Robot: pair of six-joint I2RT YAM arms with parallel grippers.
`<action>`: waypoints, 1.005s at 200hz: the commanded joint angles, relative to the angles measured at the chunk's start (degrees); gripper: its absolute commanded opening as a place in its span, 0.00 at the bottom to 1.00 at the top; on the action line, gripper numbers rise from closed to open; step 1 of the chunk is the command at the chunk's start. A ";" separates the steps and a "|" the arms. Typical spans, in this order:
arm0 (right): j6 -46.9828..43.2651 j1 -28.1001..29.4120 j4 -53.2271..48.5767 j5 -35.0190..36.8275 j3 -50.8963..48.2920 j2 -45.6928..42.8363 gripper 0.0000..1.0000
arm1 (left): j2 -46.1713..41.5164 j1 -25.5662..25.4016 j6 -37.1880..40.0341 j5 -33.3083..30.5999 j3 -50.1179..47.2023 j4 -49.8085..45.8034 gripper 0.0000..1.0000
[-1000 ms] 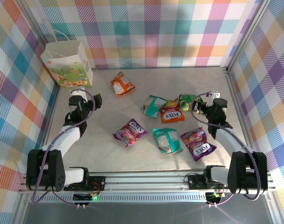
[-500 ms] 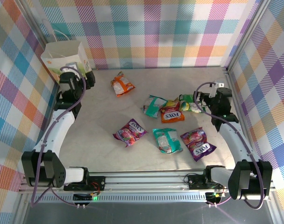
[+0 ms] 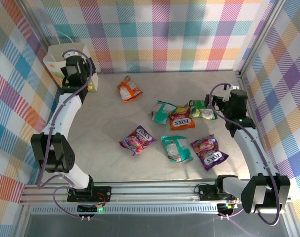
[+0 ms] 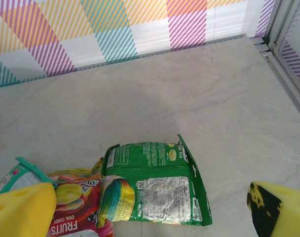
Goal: Place the snacks into the paper bag
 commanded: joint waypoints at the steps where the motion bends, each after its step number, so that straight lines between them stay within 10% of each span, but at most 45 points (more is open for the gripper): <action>1: 1.17 0.45 -1.70 -1.10 2.07 -1.33 0.99 | 2.09 2.60 -2.61 -3.89 4.40 -1.84 0.89; 201: -0.98 3.98 -1.14 1.15 2.42 -2.09 1.00 | 18.99 7.43 -10.16 -6.28 18.40 10.90 0.79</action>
